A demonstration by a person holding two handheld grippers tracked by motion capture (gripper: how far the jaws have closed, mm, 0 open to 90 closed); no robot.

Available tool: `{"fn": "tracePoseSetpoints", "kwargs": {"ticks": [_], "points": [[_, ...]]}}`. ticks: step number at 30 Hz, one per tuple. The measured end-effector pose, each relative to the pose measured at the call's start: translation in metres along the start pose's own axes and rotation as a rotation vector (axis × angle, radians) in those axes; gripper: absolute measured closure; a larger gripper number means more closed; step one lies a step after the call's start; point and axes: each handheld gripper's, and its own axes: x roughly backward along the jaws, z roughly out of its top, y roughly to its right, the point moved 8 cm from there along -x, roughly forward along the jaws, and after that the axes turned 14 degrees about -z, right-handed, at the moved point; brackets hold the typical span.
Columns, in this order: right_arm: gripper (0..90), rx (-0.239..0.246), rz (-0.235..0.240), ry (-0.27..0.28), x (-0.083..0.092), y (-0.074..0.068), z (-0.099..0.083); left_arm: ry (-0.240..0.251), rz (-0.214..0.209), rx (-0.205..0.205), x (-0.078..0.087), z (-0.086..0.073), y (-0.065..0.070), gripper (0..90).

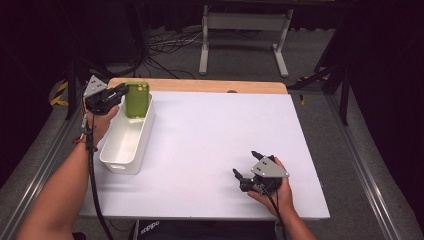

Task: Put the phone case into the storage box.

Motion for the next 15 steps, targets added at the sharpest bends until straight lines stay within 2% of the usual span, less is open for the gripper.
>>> {"fn": "tracePoseSetpoints", "kwargs": {"ticks": [4,6,8,11,12,15], "points": [[17.6,-0.005,0.004,-0.007,-0.001,-0.002,-0.001,-0.006,-0.007,0.029,-0.005,-0.011,-0.007,80.5],[17.6,-0.002,0.005,-0.015,-0.001,-0.004,-0.002,0.009,-0.011,0.035,-0.006,-0.012,-0.009,80.5],[17.6,0.003,0.011,-0.028,-0.002,-0.006,-0.004,0.034,0.007,0.011,-0.006,-0.010,-0.013,80.6],[17.6,0.009,0.017,-0.040,-0.004,-0.009,-0.006,0.032,0.004,-0.024,-0.008,-0.009,-0.013,80.6],[17.6,0.013,0.018,-0.041,-0.005,-0.009,-0.006,0.023,0.014,-0.032,-0.011,-0.010,-0.013,80.6],[17.6,0.014,0.020,-0.043,-0.004,-0.010,-0.006,0.037,-0.001,-0.023,-0.015,-0.012,-0.013,80.6]]}}
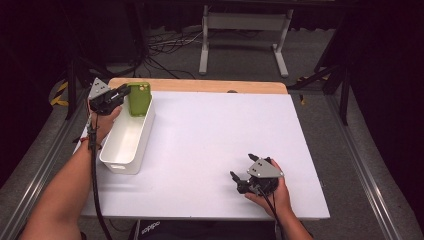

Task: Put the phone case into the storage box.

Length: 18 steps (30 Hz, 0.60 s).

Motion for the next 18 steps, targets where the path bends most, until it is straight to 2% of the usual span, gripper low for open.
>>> {"fn": "tracePoseSetpoints", "kwargs": {"ticks": [2,6,12,14,18], "points": [[17.6,0.005,-0.001,-0.004,0.001,0.000,-0.001,-0.002,-0.008,0.000,0.000,-0.001,-0.001,80.5],[17.6,0.001,-0.001,-0.001,0.001,0.002,-0.001,0.001,0.002,0.020,0.002,-0.004,-0.005,79.8],[17.6,0.005,0.002,-0.006,0.001,0.001,-0.001,-0.080,0.032,0.014,0.001,-0.014,-0.010,75.3],[17.6,0.011,0.009,-0.010,0.000,-0.001,-0.001,-0.079,0.040,0.019,0.001,-0.015,-0.011,73.1],[17.6,0.013,0.016,-0.013,-0.002,-0.002,0.000,-0.114,0.056,0.007,0.001,-0.017,-0.012,68.0]]}}
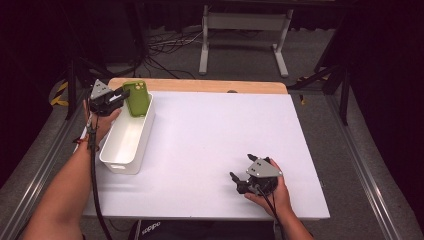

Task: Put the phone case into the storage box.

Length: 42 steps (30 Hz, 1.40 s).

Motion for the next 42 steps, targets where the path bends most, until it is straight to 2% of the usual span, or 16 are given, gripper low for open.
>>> {"fn": "tracePoseSetpoints", "kwargs": {"ticks": [5,7,8,14,19,25,31,34,42], "points": [[17.0,-0.001,0.008,0.006,0.000,-0.001,0.001,-0.014,0.005,0.013,0.001,-0.003,-0.001,63.6],[17.0,0.000,0.011,0.004,0.000,-0.001,0.000,-0.022,0.015,0.021,0.001,-0.004,-0.002,57.4],[17.0,0.000,0.008,0.005,0.001,-0.001,0.001,-0.025,0.018,0.019,0.001,-0.004,-0.003,57.0],[16.4,-0.015,0.011,0.006,0.001,0.001,0.001,-0.010,0.038,0.035,0.006,-0.003,-0.006,51.8],[16.4,-0.017,0.008,0.011,0.003,0.002,0.002,-0.003,0.041,0.034,0.005,0.000,-0.004,51.2],[16.0,-0.017,0.014,0.016,0.004,0.003,0.004,0.001,0.074,0.024,0.008,0.005,-0.002,48.7],[15.6,-0.018,-0.001,0.023,0.006,0.008,0.004,0.005,0.072,0.027,0.012,0.009,0.001,47.0],[15.6,-0.008,0.000,0.025,0.007,0.008,0.005,0.015,0.078,0.044,0.016,0.010,0.002,45.8],[15.6,-0.020,0.006,0.035,0.008,0.011,0.007,0.015,0.076,0.046,0.022,0.013,0.004,43.9]]}}
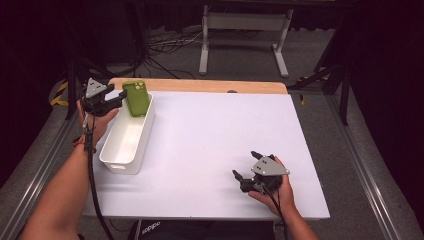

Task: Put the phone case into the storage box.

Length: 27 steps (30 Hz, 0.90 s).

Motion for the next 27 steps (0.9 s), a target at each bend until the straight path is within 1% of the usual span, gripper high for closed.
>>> {"fn": "tracePoseSetpoints", "kwargs": {"ticks": [9,11,12,18,21,24,27], "points": [[15.6,0.013,0.004,0.010,0.000,0.000,0.003,-0.008,-0.010,-0.005,0.005,0.004,0.005,42.4],[15.6,0.015,0.005,0.011,0.000,0.000,0.003,-0.002,-0.026,0.000,0.006,0.004,0.007,42.2],[15.6,0.016,0.005,0.012,0.001,0.000,0.003,0.001,-0.021,-0.006,0.006,0.005,0.007,42.4],[15.6,0.023,0.011,0.015,0.001,-0.001,0.005,0.000,-0.026,-0.004,0.008,0.005,0.008,41.3],[15.6,0.027,0.015,0.018,0.000,-0.001,0.005,0.001,-0.026,-0.010,0.010,0.006,0.010,40.9],[15.6,0.026,0.026,0.025,-0.001,-0.001,0.007,-0.017,-0.028,-0.017,0.012,0.005,0.011,40.1],[15.6,0.030,0.032,0.026,-0.001,-0.002,0.007,-0.015,-0.026,-0.026,0.015,0.007,0.013,39.4]]}}
